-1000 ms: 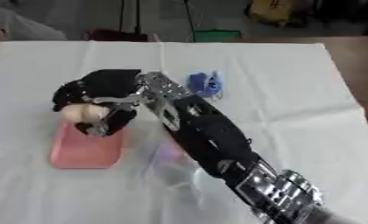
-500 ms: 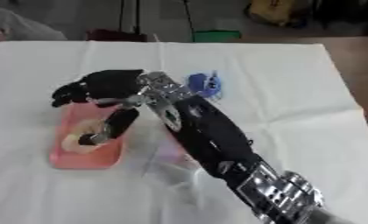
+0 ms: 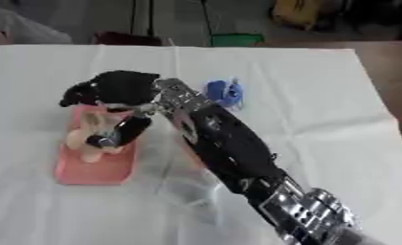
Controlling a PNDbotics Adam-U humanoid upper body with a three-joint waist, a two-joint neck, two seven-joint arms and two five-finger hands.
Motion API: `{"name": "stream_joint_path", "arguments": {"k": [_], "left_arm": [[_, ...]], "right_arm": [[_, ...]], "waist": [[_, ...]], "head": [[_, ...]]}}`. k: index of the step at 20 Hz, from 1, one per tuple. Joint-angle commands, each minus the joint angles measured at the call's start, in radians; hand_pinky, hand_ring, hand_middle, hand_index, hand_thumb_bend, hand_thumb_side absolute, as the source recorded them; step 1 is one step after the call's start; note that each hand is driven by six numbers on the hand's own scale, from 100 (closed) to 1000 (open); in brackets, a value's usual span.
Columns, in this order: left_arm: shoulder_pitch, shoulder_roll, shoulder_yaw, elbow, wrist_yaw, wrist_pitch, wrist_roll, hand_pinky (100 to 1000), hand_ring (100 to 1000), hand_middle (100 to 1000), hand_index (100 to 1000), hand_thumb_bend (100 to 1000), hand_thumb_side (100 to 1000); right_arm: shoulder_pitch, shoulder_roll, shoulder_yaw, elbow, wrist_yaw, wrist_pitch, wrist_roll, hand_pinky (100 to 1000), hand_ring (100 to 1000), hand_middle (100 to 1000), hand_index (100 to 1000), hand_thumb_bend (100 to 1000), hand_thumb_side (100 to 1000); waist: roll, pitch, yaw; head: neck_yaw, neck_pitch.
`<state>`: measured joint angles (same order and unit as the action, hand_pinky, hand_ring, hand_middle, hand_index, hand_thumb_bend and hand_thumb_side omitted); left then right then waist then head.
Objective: Pick up objects on the table and place them in the box.
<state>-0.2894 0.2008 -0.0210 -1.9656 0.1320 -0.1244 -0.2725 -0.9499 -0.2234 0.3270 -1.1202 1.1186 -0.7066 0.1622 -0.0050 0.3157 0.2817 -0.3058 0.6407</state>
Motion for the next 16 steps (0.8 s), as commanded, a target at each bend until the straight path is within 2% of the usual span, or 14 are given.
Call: {"name": "stream_joint_path", "arguments": {"k": [1, 6, 9, 11, 14, 16], "left_arm": [[-0.011, 0.006, 0.001, -0.014, 0.005, -0.002, -0.003, 570, 675, 800, 741, 151, 868], [-0.012, 0.007, 0.002, -0.016, 0.008, -0.002, -0.004, 570, 676, 800, 741, 150, 864], [-0.006, 0.013, 0.012, -0.026, 0.008, -0.004, 0.005, 571, 678, 799, 742, 149, 847], [0.001, 0.018, 0.022, -0.031, 0.004, -0.004, 0.015, 571, 680, 800, 743, 150, 848], [0.017, 0.024, 0.039, -0.026, -0.011, -0.001, 0.034, 570, 680, 801, 743, 155, 859], [0.022, 0.026, 0.042, -0.022, -0.019, -0.001, 0.039, 569, 680, 801, 742, 156, 863]], "right_arm": [[-0.016, -0.002, -0.004, -0.012, 0.029, 0.001, -0.039, 792, 800, 906, 980, 275, 663], [-0.013, -0.027, -0.016, -0.019, 0.022, 0.003, -0.073, 788, 796, 902, 973, 260, 635], [-0.005, -0.091, -0.053, -0.041, -0.009, 0.033, -0.098, 776, 782, 890, 957, 236, 574], [0.01, -0.156, -0.088, -0.077, -0.062, 0.066, -0.121, 765, 771, 891, 948, 230, 562], [0.071, -0.265, -0.139, -0.198, -0.233, 0.125, -0.144, 740, 746, 894, 925, 223, 550], [0.108, -0.314, -0.157, -0.281, -0.343, 0.165, -0.124, 732, 739, 891, 916, 227, 543]], "waist": [[0.002, -0.024, 0.0], [0.002, -0.027, -0.005], [0.0, -0.035, -0.035], [-0.001, -0.04, -0.066], [0.0, -0.042, -0.127], [0.001, -0.043, -0.151]], "head": [[0.003, -0.011], [0.009, -0.01], [0.032, -0.007], [0.056, -0.004], [0.117, 0.004], [0.138, 0.007]]}}
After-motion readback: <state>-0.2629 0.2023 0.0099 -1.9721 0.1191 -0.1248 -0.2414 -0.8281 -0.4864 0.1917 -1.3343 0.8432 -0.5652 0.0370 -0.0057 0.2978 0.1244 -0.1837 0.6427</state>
